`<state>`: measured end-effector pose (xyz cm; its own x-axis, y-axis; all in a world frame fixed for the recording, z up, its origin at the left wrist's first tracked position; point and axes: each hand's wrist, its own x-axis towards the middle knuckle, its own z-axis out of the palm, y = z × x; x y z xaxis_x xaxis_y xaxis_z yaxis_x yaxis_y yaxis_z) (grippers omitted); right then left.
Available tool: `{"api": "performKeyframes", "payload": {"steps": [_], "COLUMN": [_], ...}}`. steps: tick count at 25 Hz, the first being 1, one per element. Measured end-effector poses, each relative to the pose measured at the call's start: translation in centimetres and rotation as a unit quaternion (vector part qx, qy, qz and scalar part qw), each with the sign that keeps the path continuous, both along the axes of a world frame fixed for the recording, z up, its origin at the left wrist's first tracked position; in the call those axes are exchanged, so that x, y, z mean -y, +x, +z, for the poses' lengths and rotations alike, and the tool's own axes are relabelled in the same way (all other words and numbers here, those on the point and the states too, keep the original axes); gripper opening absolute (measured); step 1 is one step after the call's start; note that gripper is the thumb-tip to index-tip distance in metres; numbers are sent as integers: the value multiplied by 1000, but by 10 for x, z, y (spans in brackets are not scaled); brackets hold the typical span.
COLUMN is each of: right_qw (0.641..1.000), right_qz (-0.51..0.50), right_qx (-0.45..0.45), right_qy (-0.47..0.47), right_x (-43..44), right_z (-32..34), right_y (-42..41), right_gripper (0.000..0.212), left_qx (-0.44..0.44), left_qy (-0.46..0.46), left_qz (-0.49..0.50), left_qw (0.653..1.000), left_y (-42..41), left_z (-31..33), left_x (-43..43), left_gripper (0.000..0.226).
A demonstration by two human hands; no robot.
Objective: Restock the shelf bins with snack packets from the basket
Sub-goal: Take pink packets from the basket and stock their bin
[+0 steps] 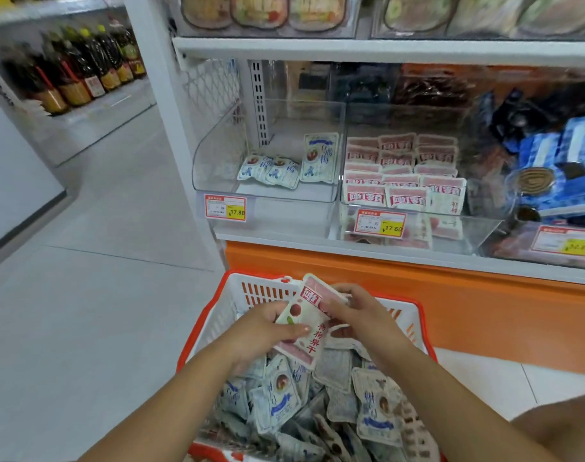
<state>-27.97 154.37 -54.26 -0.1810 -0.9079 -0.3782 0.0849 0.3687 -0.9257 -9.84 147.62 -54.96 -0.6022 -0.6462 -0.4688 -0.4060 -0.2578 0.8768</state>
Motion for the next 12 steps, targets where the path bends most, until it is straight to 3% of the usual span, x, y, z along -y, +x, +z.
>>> {"api": "performKeyframes", "payload": {"steps": [4,7,9,12], "right_qw": [974,939,890,770], "right_qz": [58,-63,-92,33], "right_qx": [-205,-291,-413,-637], "right_qy": [-78,-171,-169,-28], "right_x": [9,18,30,70], "right_z": [72,148,190,215], "right_y": [-46,-113,-157,-200], "right_gripper": [11,10,11,22], "left_qx": [-40,-74,-57,13], "left_qy": [-122,-227,-334,-484], "left_qz": [12,44,71,114], "left_qw": [992,970,938,868], "left_y": [-42,-74,-89,-102], "left_z": [41,79,99,111], "left_x": [8,23,36,63], "left_gripper": [21,23,26,38]}}
